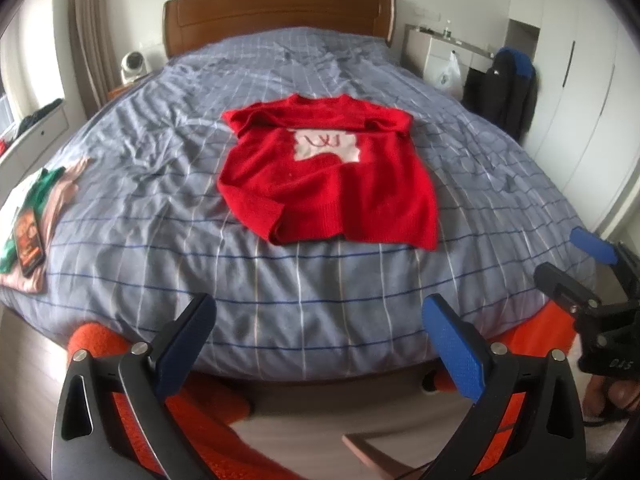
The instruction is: Fold small clothes
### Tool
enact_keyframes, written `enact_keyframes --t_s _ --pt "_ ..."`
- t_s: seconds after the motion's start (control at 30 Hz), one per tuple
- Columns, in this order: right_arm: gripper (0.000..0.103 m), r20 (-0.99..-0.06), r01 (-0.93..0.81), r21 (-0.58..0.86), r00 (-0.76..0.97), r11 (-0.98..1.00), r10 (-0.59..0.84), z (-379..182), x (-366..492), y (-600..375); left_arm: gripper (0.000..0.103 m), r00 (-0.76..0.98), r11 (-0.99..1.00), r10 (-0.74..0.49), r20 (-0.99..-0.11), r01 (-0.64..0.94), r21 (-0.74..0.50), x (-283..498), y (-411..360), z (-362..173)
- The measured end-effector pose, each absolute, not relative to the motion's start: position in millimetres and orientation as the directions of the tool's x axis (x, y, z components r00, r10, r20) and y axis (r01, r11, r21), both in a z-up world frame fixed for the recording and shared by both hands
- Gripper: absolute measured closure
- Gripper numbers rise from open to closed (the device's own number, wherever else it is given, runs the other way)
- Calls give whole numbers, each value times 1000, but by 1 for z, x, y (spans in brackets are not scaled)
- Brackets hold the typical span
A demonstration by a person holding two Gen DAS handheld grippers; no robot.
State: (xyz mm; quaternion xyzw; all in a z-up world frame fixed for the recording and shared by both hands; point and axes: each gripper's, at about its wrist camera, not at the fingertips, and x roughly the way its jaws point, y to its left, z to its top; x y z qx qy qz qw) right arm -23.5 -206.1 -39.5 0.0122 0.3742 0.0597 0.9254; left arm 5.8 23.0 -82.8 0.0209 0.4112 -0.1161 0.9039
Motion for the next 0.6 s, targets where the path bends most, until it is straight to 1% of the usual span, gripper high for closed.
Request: enact_keyframes --t_s 0.17,0.37,0.47,0.53,0.57,0.6 --pt "0 -688 -66 61 721 996 90 -39 -24 -216 0 598 979 -172 -783 192 -69 25 31 -90" --pt "0 -658 -37 28 751 999 46 -32 -12 -228 0 633 987 -143 -761 146 -63 46 49 -77" --pt "0 -661 -37 70 746 997 74 -32 3 -231 0 659 990 -132 -740 124 -66 57 51 -72" --pt "0 -666 -46 133 736 990 124 -38 19 -234 0 663 991 -122 -738 127 -50 66 50 -81" --pt "0 -674 -56 148 725 987 143 -44 24 -233 0 659 991 -116 -743 126 -43 70 50 -88" --pt "0 -703 -91 179 685 980 192 -59 37 -230 1 649 992 -107 -753 122 -36 74 49 -97"
